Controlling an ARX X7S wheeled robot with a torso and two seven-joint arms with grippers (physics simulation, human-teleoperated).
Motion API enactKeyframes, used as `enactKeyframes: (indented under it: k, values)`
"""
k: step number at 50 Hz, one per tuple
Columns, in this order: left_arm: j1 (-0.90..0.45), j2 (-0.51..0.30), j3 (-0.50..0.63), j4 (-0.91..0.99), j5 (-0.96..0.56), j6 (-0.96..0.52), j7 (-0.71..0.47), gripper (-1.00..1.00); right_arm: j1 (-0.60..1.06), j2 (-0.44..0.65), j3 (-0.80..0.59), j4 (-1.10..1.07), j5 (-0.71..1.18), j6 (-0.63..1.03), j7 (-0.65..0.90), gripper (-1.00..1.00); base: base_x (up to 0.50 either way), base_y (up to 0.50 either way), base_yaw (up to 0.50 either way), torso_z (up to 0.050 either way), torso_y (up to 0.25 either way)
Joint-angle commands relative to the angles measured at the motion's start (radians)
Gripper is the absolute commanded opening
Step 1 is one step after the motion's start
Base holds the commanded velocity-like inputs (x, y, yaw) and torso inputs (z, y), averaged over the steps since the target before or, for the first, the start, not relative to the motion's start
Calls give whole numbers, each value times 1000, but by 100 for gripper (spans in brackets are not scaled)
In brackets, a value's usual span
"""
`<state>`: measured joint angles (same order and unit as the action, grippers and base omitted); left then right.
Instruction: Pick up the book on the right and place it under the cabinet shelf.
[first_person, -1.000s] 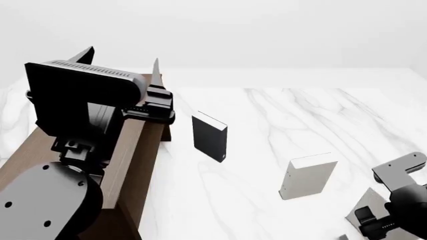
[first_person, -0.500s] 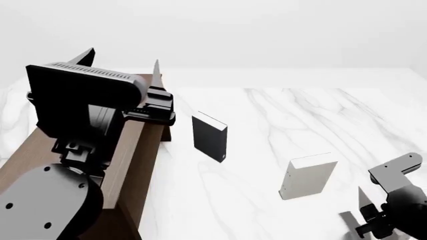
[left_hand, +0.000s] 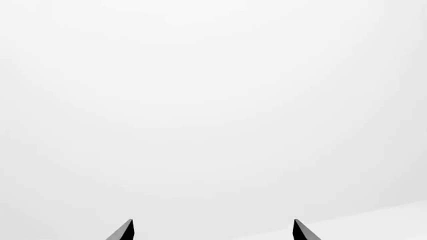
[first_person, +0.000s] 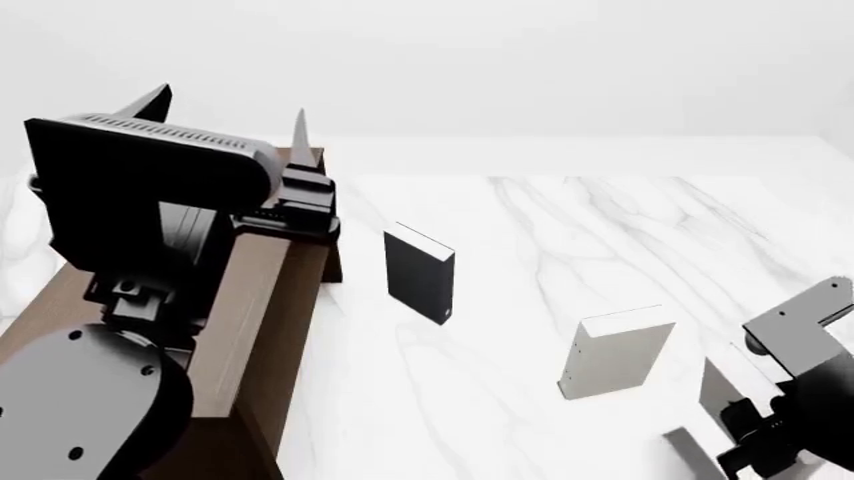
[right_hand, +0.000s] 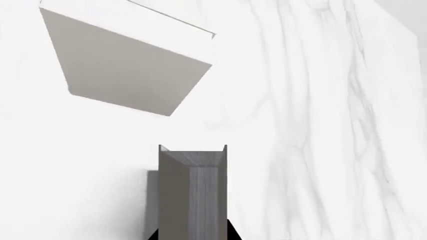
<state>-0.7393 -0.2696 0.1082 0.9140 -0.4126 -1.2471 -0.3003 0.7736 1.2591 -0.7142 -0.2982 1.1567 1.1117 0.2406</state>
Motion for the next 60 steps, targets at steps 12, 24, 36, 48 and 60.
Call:
enactKeyframes:
  k: [12, 24, 36, 48, 60]
  values:
    - [-41, -6, -14, 21, -25, -49, -18, 100, 102, 266, 156, -310, 195, -29, 59, -100, 0, 0, 0, 0, 1]
    - [-16, -41, -10, 44, -12, 11, -23, 100, 212, 311, 281, -438, 438, -155, 65, -100, 0, 0, 0, 0, 0]
    - [6, -55, -3, 56, -16, 36, -29, 100, 357, 310, 445, -450, 615, -113, 67, -100, 0, 0, 0, 0, 1]
    - [26, -67, -10, 52, -15, 56, -39, 100, 516, 159, 496, -363, 756, -83, 167, -100, 0, 0, 0, 0, 1]
    - [46, -60, -55, 81, -27, 120, -41, 100, 165, -6, 599, -380, 645, -446, 160, -100, 0, 0, 0, 0, 1]
